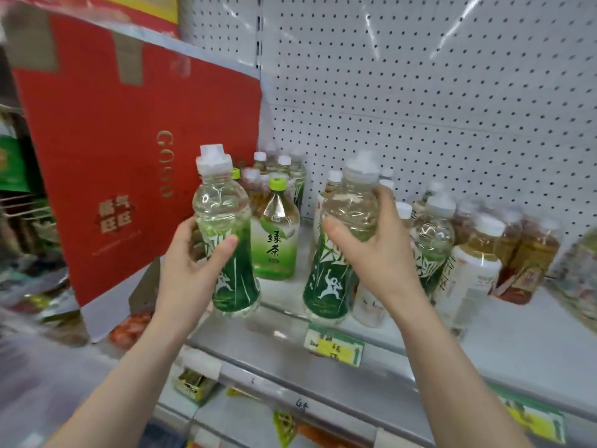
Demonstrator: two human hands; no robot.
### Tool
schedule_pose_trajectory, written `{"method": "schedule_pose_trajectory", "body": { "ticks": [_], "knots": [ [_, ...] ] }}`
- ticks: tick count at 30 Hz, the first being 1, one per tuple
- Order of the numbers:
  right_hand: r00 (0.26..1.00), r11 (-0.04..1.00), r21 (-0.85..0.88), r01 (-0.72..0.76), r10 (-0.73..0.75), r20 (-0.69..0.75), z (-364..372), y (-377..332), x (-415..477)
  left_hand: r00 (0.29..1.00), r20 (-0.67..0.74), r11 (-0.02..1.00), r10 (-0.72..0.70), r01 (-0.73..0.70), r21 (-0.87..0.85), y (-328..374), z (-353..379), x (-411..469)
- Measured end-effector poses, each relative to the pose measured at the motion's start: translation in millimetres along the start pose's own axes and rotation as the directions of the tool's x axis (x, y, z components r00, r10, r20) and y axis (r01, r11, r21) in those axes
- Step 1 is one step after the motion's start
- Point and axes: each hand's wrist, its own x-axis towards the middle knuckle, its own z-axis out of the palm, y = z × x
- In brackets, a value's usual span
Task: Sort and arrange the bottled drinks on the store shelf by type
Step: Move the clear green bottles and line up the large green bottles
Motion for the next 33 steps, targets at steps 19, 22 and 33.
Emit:
{"method": "schedule_pose_trajectory", "body": {
  "ticks": [19,22,33],
  "knots": [
    [0.997,0.844,-0.531,0.079,-0.067,0.042,80,-9,64,0.994,0.106,0.999,0.032,-0.028,-0.03,-49,-7,83],
    [1.0,0.838,-0.545,0.019,-0.012,0.017,80,-9,77,0.991,0.125,0.997,0.037,-0.029,-0.064,-55,-5,88],
    [0.99,0.549,-0.835,0.045,-0.139,-0.038,91,-16,99,0.987,0.16,0.996,0.022,-0.008,-0.089,-67,-15,88]
  ]
}}
